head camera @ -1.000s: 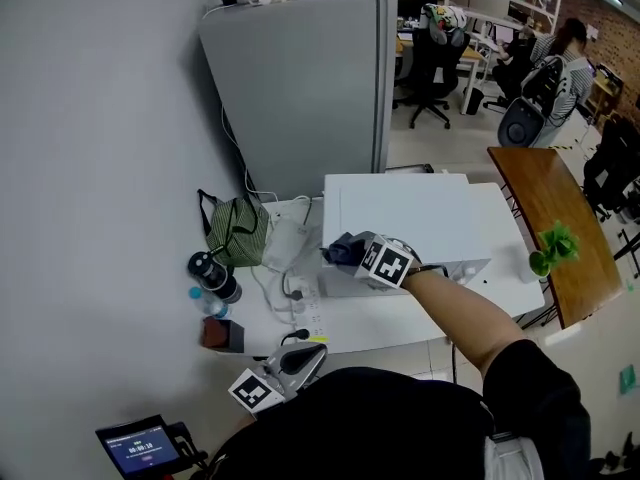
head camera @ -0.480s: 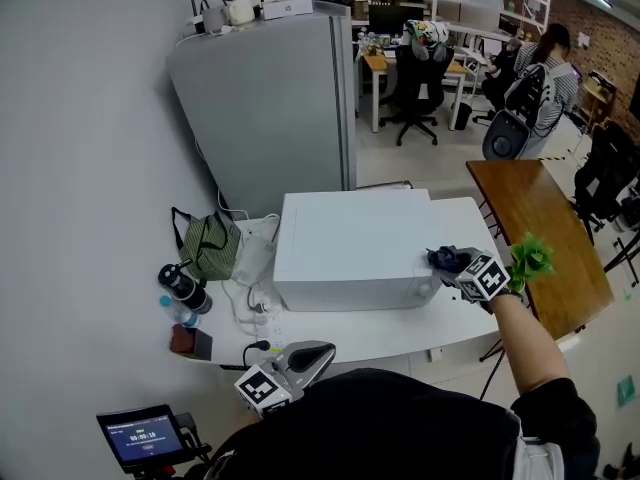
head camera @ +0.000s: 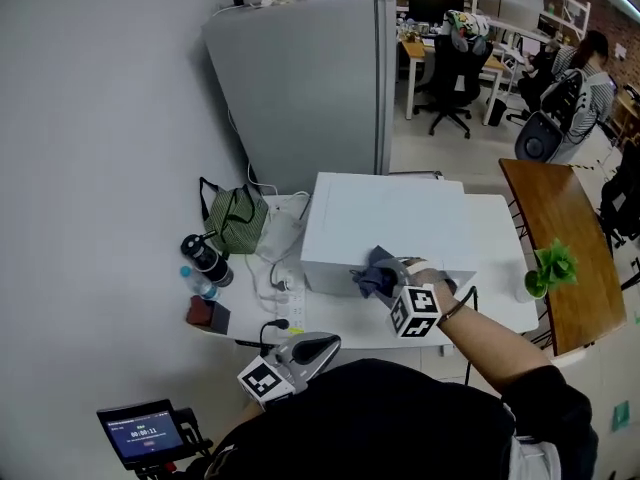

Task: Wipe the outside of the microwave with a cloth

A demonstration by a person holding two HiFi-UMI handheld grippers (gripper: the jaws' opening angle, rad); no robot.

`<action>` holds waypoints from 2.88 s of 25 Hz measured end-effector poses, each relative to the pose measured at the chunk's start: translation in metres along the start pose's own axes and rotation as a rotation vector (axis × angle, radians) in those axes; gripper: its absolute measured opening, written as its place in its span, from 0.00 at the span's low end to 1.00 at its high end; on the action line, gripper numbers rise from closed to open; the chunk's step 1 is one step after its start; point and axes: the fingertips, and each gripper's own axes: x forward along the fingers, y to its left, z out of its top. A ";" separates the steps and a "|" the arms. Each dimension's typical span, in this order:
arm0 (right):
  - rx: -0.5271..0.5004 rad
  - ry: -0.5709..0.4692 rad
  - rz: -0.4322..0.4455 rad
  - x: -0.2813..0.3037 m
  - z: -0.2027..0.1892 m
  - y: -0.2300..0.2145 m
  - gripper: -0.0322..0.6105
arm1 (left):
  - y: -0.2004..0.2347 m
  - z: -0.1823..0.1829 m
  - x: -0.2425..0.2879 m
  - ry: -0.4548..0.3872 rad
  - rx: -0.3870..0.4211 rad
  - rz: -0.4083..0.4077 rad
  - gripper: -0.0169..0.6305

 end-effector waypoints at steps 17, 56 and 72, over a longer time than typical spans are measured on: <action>-0.569 0.199 -0.189 0.109 0.050 0.033 0.30 | 0.030 0.000 -0.102 0.025 -0.060 0.093 0.03; -0.737 0.296 -0.084 0.185 0.067 0.071 0.29 | 0.036 -0.015 -0.155 0.055 -0.137 0.105 0.03; -0.624 0.379 -0.239 -0.022 -0.181 0.055 0.29 | -0.088 -0.031 0.027 0.138 -0.039 -0.038 0.03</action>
